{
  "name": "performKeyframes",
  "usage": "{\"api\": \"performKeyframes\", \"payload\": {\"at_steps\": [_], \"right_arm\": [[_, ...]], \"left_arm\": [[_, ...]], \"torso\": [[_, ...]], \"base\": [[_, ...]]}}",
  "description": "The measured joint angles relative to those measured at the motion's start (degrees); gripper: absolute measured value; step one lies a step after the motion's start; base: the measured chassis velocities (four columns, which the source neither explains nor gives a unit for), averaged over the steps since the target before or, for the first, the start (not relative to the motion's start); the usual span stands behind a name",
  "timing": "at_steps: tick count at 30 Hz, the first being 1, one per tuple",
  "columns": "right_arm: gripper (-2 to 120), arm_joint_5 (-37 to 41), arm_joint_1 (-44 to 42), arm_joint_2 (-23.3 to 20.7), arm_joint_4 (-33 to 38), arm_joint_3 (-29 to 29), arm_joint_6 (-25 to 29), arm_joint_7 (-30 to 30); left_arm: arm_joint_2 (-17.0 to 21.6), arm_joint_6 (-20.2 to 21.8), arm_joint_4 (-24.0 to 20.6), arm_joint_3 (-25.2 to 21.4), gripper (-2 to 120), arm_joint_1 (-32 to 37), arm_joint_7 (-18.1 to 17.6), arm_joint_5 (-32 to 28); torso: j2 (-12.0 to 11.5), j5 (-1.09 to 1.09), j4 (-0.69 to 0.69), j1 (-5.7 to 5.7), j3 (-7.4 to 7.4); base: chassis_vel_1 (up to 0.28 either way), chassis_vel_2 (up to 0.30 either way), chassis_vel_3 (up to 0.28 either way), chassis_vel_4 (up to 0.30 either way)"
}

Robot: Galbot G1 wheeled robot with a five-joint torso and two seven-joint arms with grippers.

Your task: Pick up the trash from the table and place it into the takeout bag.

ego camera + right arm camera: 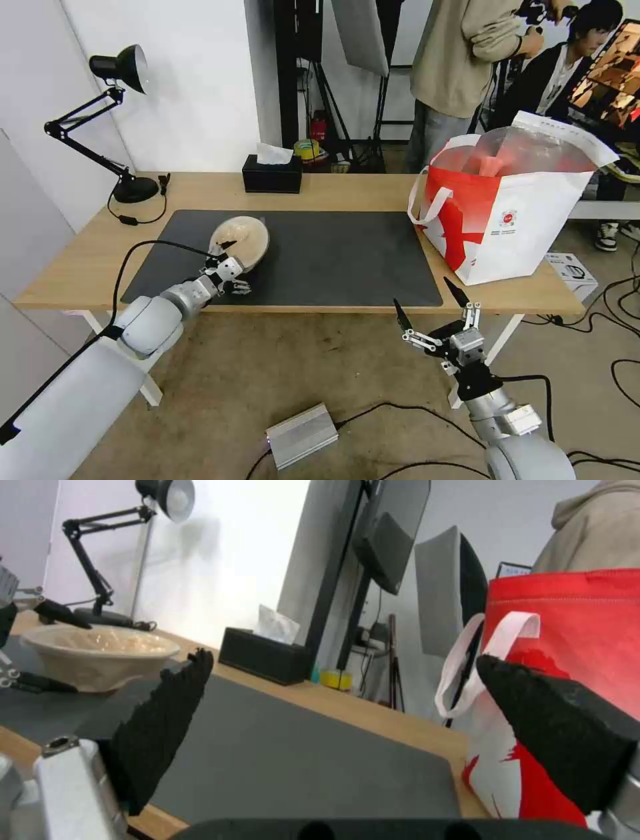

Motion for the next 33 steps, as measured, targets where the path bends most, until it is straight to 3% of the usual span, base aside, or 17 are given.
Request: {"api": "performKeyframes", "payload": {"at_steps": [8,15,23,25,29,33], "right_arm": [[100,0.0,0.0,0.0,0.0,0.0,0.0,0.0],[100,0.0,0.0,0.0,0.0,0.0,0.0,0.0],[100,0.0,0.0,0.0,0.0,0.0,0.0,0.0],[100,0.0,0.0,0.0,0.0,0.0,0.0,0.0],[100,0.0,0.0,0.0,0.0,0.0,0.0,0.0],[100,0.0,0.0,0.0,0.0,0.0,0.0,0.0]], "left_arm": [[-0.5,-0.9,0.8,-0.5,96,0.3,0.0,0.4],[-0.7,-1.9,2.0,-0.5,74,0.0,-0.1,0.7],[-1.0,-2.0,3.2,-0.7,39,-0.1,-0.1,0.7],[-1.0,-2.0,3.2,-0.7,36,-0.1,-0.1,0.6],[-1.2,-2.1,3.6,-0.8,17,-0.1,-0.1,0.5],[-1.3,-2.3,3.8,-0.9,6,-0.1,-0.3,0.5]], "torso": [[0.0,0.00,0.00,0.00,0.00],[0.0,0.00,0.00,0.00,0.00],[0.0,0.00,0.00,0.00,0.00],[0.0,0.00,0.00,0.00,0.00],[0.0,0.00,0.00,0.00,0.00],[0.0,0.01,0.00,0.00,0.00]], "base": [[0.000,0.000,0.000,0.000],[0.000,0.000,0.000,0.000],[0.000,0.000,0.000,0.000],[0.000,0.000,0.000,0.000],[0.000,0.000,0.000,0.000],[0.000,0.000,0.000,0.000]]}}
